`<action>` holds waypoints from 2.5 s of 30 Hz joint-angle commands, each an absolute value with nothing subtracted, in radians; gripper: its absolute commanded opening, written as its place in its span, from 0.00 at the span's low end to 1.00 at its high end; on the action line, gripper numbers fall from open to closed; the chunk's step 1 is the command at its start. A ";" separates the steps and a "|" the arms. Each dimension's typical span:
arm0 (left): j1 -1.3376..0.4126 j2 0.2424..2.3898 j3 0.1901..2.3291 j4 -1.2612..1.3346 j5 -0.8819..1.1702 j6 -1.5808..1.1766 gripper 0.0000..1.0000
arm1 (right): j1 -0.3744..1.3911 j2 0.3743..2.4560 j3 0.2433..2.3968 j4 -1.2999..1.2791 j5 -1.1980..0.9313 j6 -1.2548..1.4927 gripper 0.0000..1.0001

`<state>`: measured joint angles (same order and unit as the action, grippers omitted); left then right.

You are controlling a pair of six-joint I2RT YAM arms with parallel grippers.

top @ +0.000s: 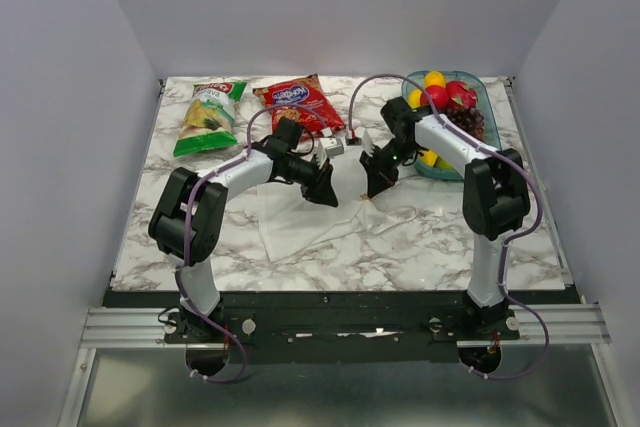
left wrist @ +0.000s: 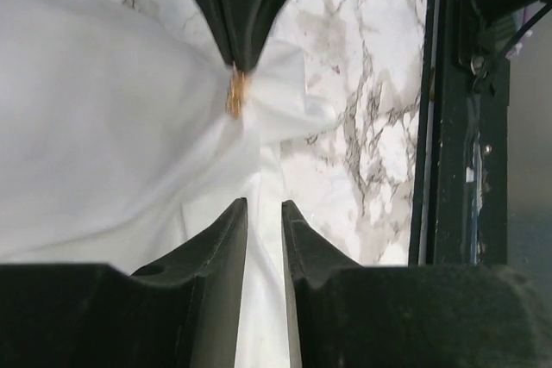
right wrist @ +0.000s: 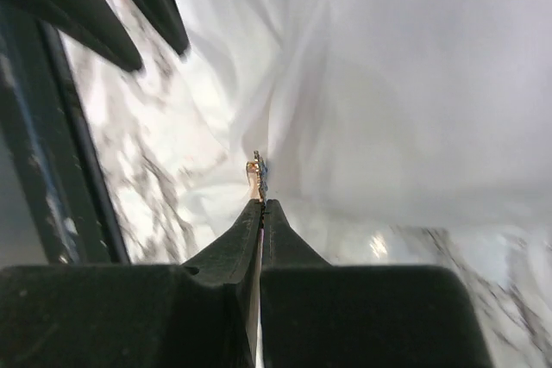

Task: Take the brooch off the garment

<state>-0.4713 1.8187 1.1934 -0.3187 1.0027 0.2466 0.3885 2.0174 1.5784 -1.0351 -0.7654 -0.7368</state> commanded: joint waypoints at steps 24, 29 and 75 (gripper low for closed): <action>-0.431 1.827 1.200 -0.474 0.947 0.407 0.35 | 0.518 1.991 1.681 -1.279 -0.109 -1.023 0.10; -0.388 1.853 1.187 -0.457 0.919 0.354 0.36 | 0.534 1.985 1.678 -1.266 -0.065 -1.045 0.10; -0.284 1.875 1.138 -0.689 0.678 0.377 0.35 | 0.600 1.927 1.614 -1.330 -0.069 -1.106 0.11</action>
